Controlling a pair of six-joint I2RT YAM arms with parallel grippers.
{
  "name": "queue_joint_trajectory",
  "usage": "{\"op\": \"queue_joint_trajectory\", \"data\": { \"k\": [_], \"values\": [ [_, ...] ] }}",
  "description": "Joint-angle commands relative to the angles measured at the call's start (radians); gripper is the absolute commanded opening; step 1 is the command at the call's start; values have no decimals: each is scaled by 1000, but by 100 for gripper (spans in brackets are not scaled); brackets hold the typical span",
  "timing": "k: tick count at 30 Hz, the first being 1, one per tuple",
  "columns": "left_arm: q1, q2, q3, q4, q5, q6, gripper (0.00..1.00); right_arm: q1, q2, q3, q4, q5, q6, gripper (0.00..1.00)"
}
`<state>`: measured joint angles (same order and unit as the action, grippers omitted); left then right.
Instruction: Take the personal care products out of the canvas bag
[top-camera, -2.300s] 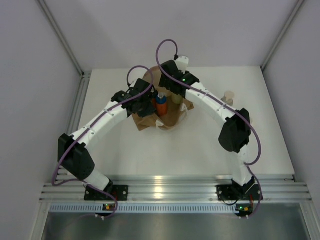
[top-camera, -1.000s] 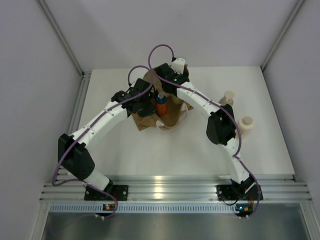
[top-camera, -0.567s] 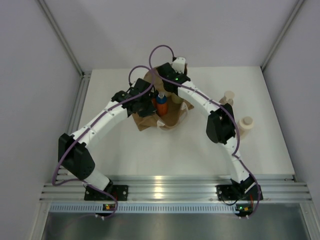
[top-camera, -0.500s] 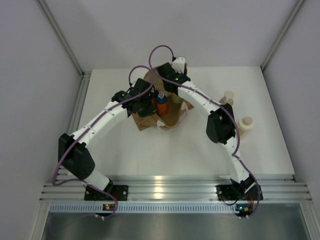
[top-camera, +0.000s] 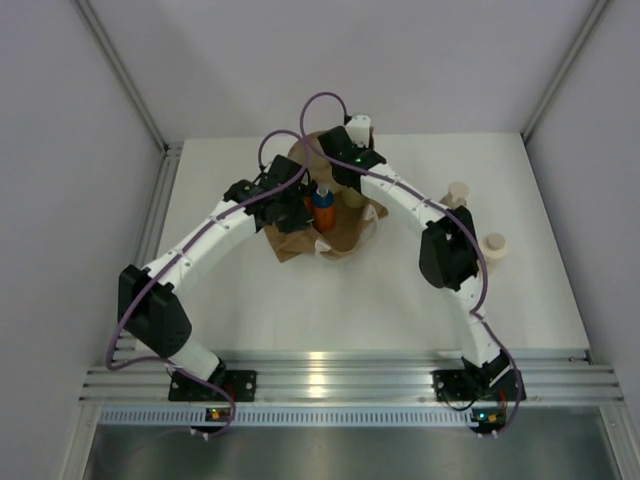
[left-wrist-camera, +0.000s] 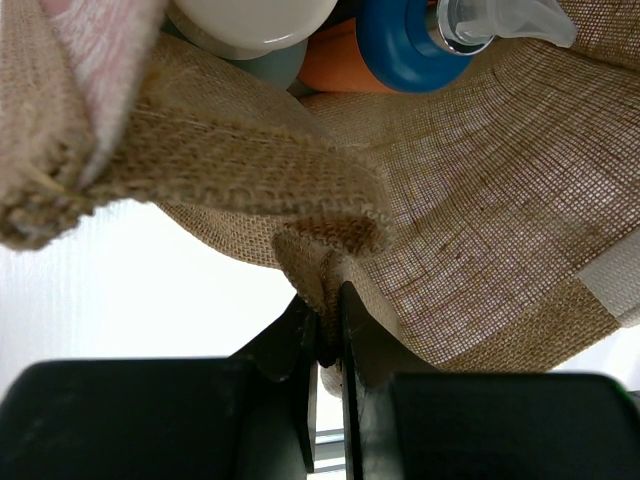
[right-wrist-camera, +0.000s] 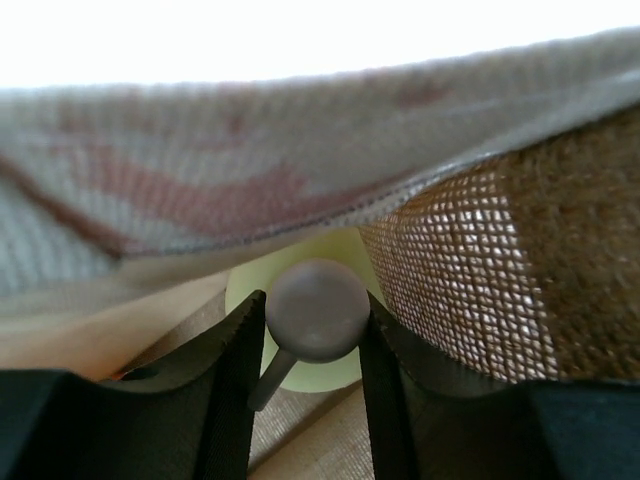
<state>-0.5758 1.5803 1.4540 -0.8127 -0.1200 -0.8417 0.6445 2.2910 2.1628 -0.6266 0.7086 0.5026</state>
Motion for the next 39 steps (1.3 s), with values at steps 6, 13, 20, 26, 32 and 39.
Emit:
{"op": "queue_joint_trajectory", "data": {
  "k": [6, 13, 20, 26, 32, 39],
  "values": [
    [7, 41, 11, -45, 34, 21, 0, -11, -183, -50, 154, -73, -88, 0],
    [16, 41, 20, -45, 39, 32, 0, -5, -229, -150, 234, -123, -151, 0],
    [19, 49, 22, -43, 48, 33, 0, -5, -309, -293, 369, -211, -214, 0],
    [22, 56, 23, -43, 49, 30, 0, -3, -355, -297, 400, -280, -262, 0],
    [21, 56, 23, -45, 48, 29, 0, -3, -392, -313, 407, -296, -282, 0],
    [22, 58, 22, -45, 46, 27, 0, -2, -442, -310, 412, -324, -299, 0]
  ]
}}
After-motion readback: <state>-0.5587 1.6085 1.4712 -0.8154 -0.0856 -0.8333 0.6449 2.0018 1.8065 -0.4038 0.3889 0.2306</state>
